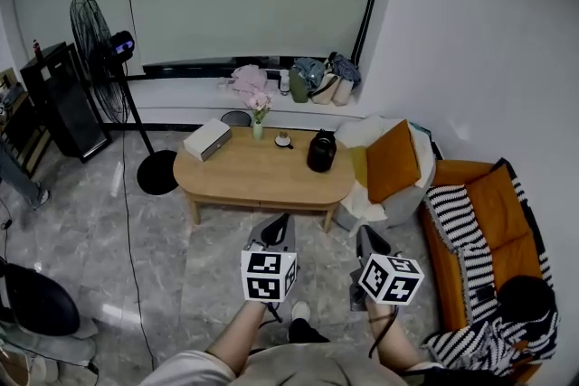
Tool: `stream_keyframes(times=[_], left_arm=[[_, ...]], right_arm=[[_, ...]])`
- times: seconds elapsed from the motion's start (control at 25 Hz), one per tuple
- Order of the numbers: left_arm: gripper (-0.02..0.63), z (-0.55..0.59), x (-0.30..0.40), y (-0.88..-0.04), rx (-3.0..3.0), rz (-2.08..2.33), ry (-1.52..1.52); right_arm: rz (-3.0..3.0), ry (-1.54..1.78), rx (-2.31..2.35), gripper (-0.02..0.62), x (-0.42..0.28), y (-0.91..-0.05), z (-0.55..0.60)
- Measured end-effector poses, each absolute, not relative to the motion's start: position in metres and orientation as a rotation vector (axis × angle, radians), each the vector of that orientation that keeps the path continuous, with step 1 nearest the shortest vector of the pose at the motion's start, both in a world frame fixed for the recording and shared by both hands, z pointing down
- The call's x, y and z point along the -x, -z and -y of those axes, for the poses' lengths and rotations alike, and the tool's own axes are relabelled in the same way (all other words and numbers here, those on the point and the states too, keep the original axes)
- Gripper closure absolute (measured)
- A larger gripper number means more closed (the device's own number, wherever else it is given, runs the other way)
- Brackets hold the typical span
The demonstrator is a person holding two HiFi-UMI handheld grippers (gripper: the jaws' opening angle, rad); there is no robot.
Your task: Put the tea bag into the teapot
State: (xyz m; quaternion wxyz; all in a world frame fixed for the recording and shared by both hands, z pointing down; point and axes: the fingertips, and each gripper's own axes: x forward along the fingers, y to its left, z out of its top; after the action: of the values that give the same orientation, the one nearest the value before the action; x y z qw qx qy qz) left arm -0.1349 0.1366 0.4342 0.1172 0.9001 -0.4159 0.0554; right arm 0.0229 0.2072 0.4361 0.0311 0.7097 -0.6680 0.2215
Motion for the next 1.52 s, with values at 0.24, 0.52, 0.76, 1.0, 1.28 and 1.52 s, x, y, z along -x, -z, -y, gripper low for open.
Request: stream_keyframes(times=[0.24, 0.52, 0.76, 1.0, 1.28, 1.52], left_arm=[[0.589, -0.105, 0.112, -0.425, -2.671, 1.231, -0.170], [0.589, -0.071, 0.091, -0.416, -2.668, 1.272, -0.186], [0.589, -0.049, 0.075, -0.418, -2.655, 1.299, -0.210], [0.589, -0.030, 0.055, -0.420, -2.644, 1.313, -0.233], [0.589, -0.010, 0.029, -0.426, -2.645, 1.318, -0.262], [0.589, 0.004, 0.014, -0.436, -2.632, 1.314, -0.290]], right_arm=[[2.095, -0.637, -2.188, 0.561, -0.043, -0.425, -0.167], [2.134, -0.654, -2.172, 0.561, -0.066, -0.423, -0.128], [2.156, -0.674, -2.160, 0.561, -0.086, -0.424, -0.103], [2.162, -0.694, -2.153, 0.561, -0.109, -0.429, -0.083], [2.154, -0.663, -2.139, 0.561, -0.133, -0.434, -0.063], [2.153, -0.699, -2.132, 0.561, -0.150, -0.443, -0.048]])
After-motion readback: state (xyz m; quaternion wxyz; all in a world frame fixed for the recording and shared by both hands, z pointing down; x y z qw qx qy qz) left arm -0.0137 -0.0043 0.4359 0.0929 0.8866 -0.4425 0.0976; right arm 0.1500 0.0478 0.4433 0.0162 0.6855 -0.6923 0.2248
